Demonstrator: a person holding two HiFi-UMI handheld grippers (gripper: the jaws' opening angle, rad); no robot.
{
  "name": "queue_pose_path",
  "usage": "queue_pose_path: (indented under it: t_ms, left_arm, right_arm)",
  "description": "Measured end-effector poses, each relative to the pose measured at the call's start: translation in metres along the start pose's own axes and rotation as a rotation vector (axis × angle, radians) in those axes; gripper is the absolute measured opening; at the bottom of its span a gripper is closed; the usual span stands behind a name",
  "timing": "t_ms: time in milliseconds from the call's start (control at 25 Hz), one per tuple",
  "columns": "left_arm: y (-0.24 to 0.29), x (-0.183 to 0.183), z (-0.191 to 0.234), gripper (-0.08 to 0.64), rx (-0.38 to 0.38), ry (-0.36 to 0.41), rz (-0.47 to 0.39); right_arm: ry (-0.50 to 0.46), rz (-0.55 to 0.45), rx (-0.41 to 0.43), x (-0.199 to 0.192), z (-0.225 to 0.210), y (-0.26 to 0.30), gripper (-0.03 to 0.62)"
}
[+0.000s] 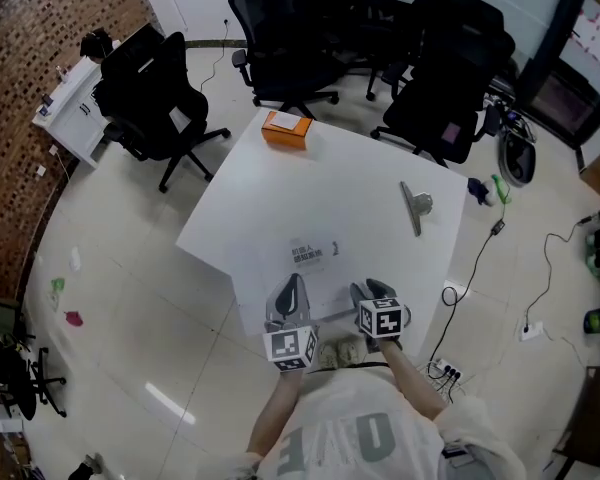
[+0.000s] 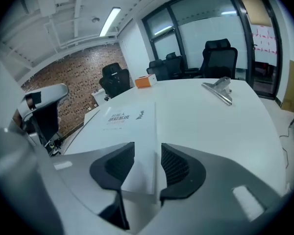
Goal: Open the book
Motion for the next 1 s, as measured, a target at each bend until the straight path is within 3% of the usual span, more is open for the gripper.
queue_pose_path:
  t_ms: [120, 360, 600, 800, 1000]
  left_arm:
    - [0.002, -0.001, 0.001, 0.011, 0.009, -0.005, 0.006]
    - [0.003, -0.005, 0.000, 0.011, 0.017, -0.003, 0.018]
    - [-0.002, -0.003, -0.003, 0.011, 0.020, 0.000, 0.018]
    - [-0.008, -0.003, -0.007, 0.011, 0.028, 0.004, 0.019]
    - [-0.014, -0.003, -0.009, 0.011, 0.028, -0.002, 0.018]
  right_arm:
    - [0.018, 0.018, 0.004, -0.001, -0.003, 0.003, 0.150]
    - [-0.010, 0.038, -0.012, 0.000, -0.004, 0.005, 0.066]
    - [0.001, 0.003, -0.028, 0.006, -0.001, -0.005, 0.012]
    - [-0.116, -0.047, 0.003, 0.024, 0.024, -0.019, 0.003]
    - [-0.257, -0.109, 0.098, 0.041, 0.064, -0.031, 0.003]
Point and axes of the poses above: the fingertips, and each gripper's own axes: y forward along the fingers, z to its left, x out of its top, the point moved 10 cm from there along -y, backward along the fingers, and after that the axes turned 14 degrees about x, right-handed, at the moved point
